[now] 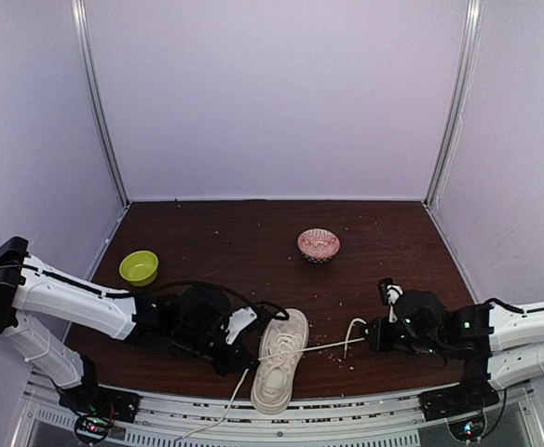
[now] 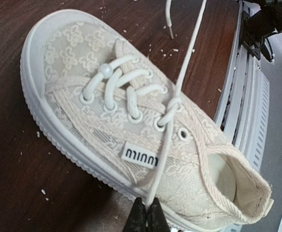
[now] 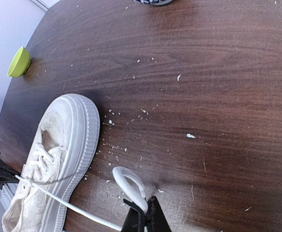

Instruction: Tie the shoes

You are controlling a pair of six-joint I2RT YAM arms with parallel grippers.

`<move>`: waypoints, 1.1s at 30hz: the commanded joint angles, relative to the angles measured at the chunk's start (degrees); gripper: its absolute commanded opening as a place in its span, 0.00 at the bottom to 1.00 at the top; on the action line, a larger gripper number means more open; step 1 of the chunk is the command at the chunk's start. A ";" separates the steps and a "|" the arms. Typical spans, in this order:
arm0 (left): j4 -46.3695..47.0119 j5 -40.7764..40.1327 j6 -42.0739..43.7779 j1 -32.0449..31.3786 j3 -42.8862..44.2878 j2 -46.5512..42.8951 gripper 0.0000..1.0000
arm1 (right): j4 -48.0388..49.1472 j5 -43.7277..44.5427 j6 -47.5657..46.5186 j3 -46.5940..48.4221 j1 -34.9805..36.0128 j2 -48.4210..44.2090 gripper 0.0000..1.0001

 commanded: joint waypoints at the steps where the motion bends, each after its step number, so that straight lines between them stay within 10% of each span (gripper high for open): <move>1: 1.80 -0.33 0.37 -0.03 4.49 1.37 0.00 | -4.35 7.47 -2.39 3.35 -0.88 -1.52 0.00; 17: 7.84 -1.83 4.07 0.54 9.16 2.55 0.00 | 12.66 -12.28 -15.93 30.60 -1.61 25.13 0.00; 25: 8.86 -2.56 2.28 0.49 7.33 1.29 0.00 | 10.65 -12.19 -17.11 28.28 -0.81 26.66 0.57; 33: 9.51 -1.19 0.13 0.80 7.62 2.23 0.00 | 18.58 -11.78 -21.10 11.73 -1.12 13.24 0.65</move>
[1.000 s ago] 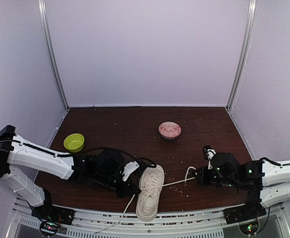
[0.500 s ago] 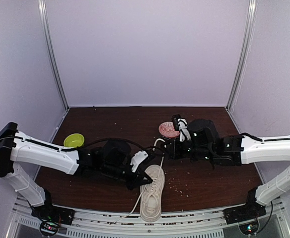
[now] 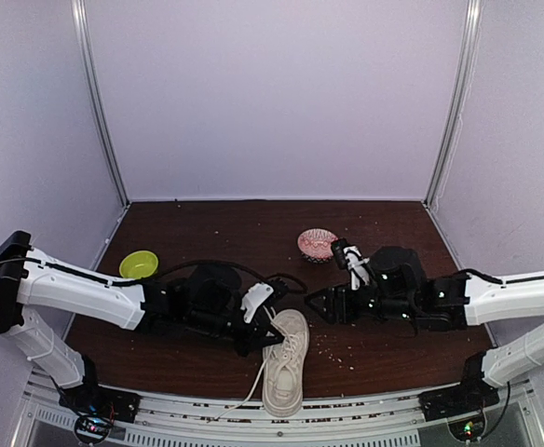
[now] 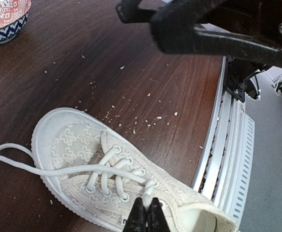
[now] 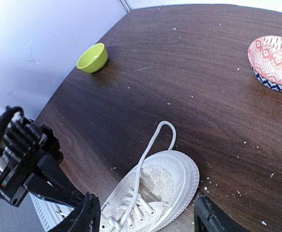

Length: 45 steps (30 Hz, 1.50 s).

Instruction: Tie the shoes

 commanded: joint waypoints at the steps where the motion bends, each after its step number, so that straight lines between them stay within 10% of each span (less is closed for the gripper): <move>1: 3.77 1.06 -2.03 0.58 -0.36 -0.45 0.00 | 9.83 -2.95 -3.27 -9.28 0.08 -3.73 0.63; 26: -1.49 4.69 -2.38 1.85 2.82 1.24 0.00 | 19.08 -12.25 -15.74 -1.37 8.86 17.92 0.30; 31: -0.48 4.98 -2.78 1.94 2.81 1.53 0.08 | 21.16 -8.93 -14.26 -2.40 9.15 18.15 0.00; 36: 2.25 4.81 -4.22 2.03 -0.28 1.18 0.29 | 24.27 -5.38 -12.03 -6.13 9.10 15.13 0.00; 45: 7.48 6.37 -7.52 1.99 -5.82 1.19 0.31 | 26.67 -5.41 -9.65 -8.05 9.13 15.25 0.00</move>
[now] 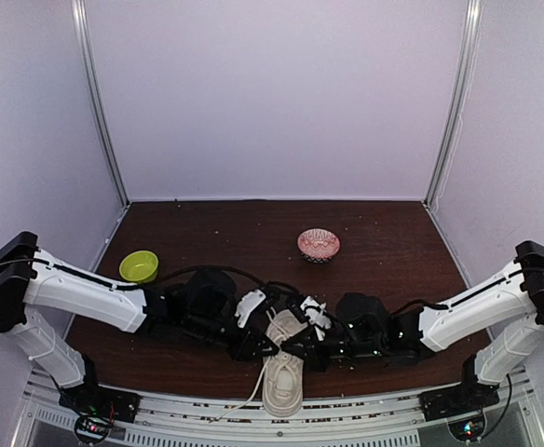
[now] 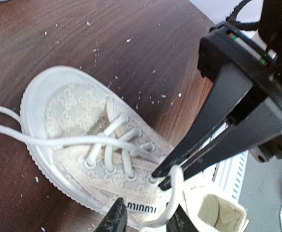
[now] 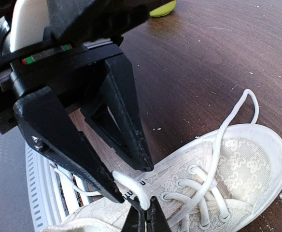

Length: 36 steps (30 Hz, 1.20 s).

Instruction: Tie the shoes

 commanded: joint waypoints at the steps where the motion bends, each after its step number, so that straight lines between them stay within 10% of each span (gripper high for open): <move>1: 5.84 1.43 -2.09 0.02 -2.40 -0.11 0.31 | 3.27 1.83 2.02 -1.26 0.14 -1.00 0.00; 6: 8.19 2.22 -3.00 -0.09 -4.45 -0.29 0.29 | 3.59 2.05 2.49 -1.38 0.12 -1.09 0.00; 11: 10.77 2.70 -2.52 -0.70 -4.03 -0.13 0.00 | 3.64 1.69 2.67 -1.50 0.12 -1.54 0.01; 21: 10.33 2.34 -1.19 -0.77 -2.29 0.11 0.00 | 7.54 2.38 8.65 -3.36 0.11 -5.82 0.51; 36: 11.37 2.86 -1.52 -0.87 -2.10 0.59 0.00 | 3.77 6.64 13.03 2.45 2.49 0.99 0.36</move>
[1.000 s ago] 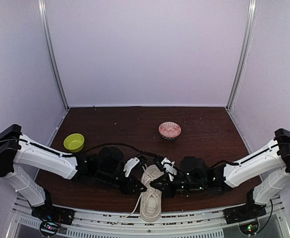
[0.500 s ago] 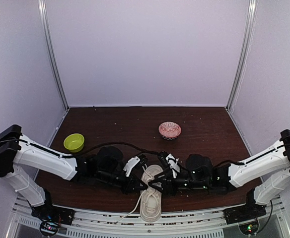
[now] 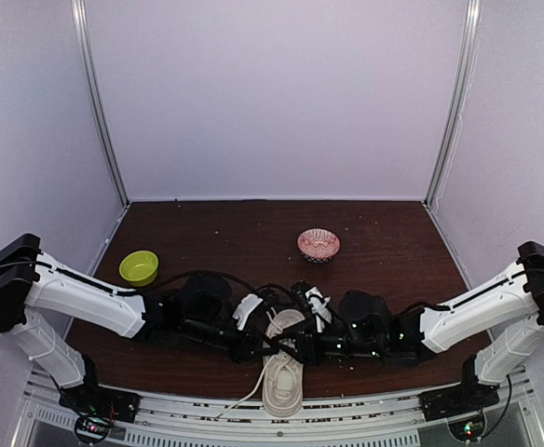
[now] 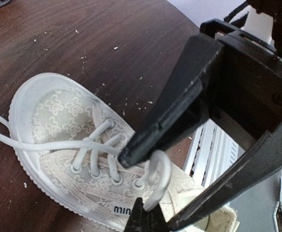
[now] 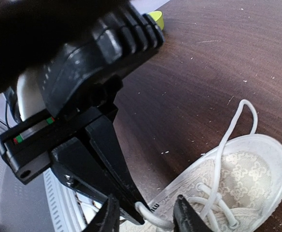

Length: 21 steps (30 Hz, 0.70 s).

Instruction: Tie the shoes

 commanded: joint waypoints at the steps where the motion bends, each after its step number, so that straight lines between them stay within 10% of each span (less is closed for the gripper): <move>1: 3.26 0.90 0.60 -0.33 1.35 0.44 0.00 | -0.43 2.39 2.18 2.28 0.89 1.95 0.29; 7: 2.82 0.17 0.88 -0.36 1.12 -0.14 0.00 | 0.77 4.49 3.48 0.86 1.15 1.51 0.00; 14: 0.17 -7.14 1.38 1.18 -1.69 -6.25 0.49 | 0.90 5.27 3.45 -1.21 1.17 -0.69 0.00; 21: -10.74 -10.16 5.92 6.77 0.07 -9.46 0.58 | 0.72 4.94 2.82 -2.16 1.17 -2.15 0.00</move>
